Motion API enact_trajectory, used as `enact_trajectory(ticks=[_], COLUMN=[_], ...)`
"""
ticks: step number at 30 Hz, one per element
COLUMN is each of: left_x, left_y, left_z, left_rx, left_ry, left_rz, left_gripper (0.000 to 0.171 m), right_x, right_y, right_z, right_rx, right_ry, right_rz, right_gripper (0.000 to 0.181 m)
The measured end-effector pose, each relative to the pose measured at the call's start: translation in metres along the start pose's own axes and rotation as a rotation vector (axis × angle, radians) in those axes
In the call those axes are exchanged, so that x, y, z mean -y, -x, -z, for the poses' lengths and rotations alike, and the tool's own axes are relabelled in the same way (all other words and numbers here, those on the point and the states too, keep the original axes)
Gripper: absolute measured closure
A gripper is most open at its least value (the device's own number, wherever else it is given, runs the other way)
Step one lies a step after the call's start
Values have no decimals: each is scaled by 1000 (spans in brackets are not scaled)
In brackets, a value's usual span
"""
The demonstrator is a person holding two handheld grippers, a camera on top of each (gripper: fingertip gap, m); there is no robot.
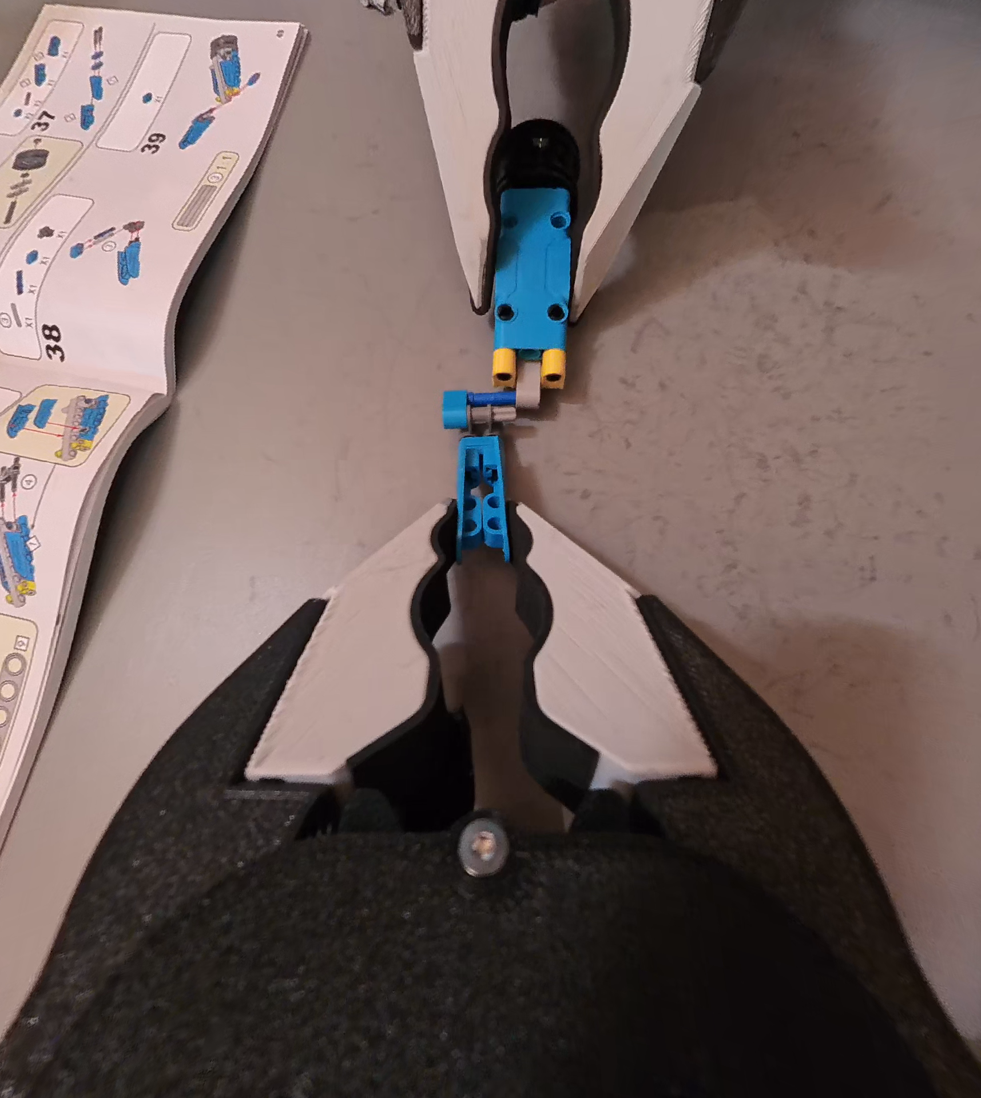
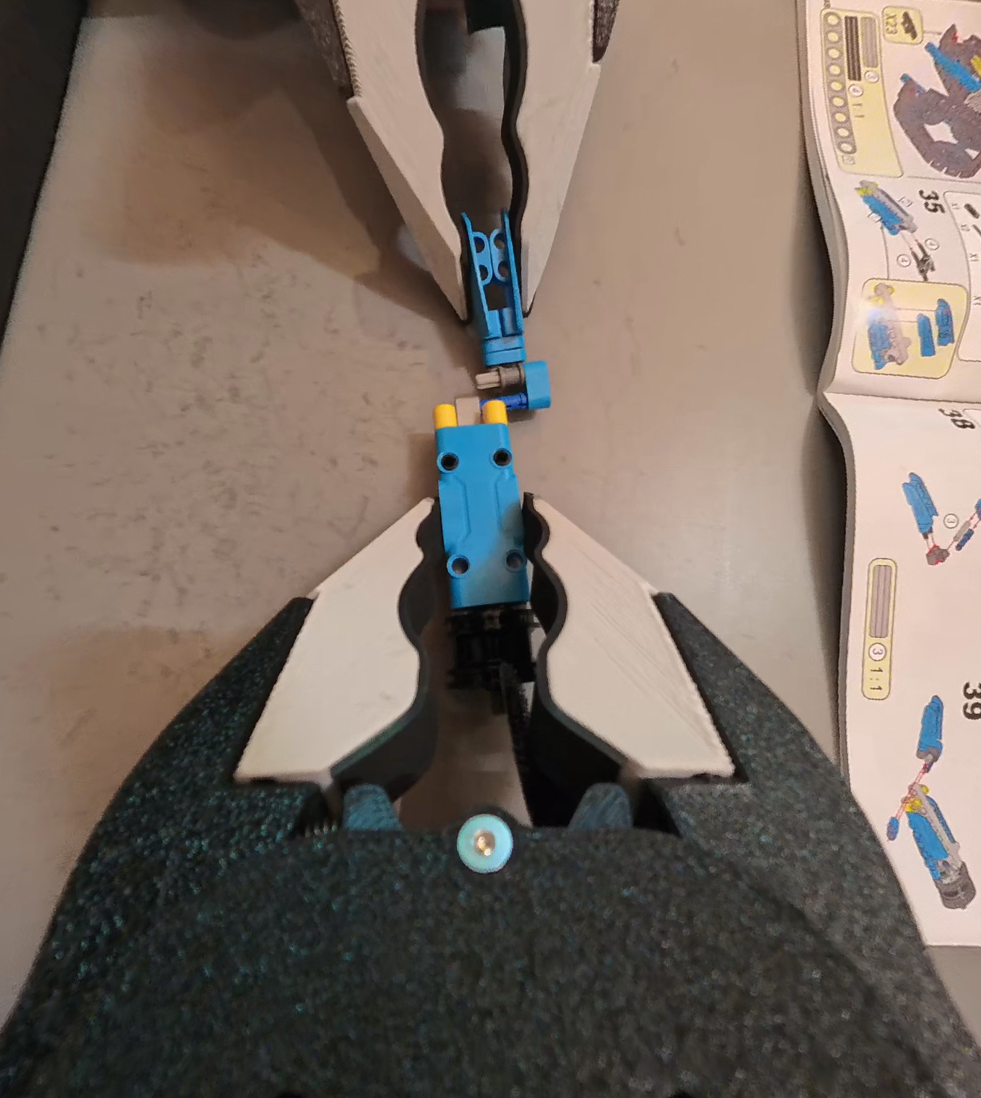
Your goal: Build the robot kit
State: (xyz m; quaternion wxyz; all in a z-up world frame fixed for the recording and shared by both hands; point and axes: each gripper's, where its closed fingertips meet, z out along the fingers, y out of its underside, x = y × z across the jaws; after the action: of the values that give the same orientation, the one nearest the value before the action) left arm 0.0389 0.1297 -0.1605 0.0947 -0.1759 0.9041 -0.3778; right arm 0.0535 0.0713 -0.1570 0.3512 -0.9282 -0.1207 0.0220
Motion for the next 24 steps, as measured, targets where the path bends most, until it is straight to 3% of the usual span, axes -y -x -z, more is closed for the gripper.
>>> enact_trajectory(ticks=[10, 17, 24], left_x=[-2, -2, -3], left_y=[-3, -2, -2], left_z=[3, 3, 2], left_rx=[-11, -11, -20], left_ry=[6, 4, 11], left_rz=[-64, -56, -21], left_gripper=[157, 157, 157], right_x=[2, 2, 7], right_y=[1, 0, -8], right_z=[-2, -2, 3], right_rx=[-40, -19, -85], right_ry=[22, 10, 7], right_rz=[65, 10, -7], right_gripper=[154, 153, 135])
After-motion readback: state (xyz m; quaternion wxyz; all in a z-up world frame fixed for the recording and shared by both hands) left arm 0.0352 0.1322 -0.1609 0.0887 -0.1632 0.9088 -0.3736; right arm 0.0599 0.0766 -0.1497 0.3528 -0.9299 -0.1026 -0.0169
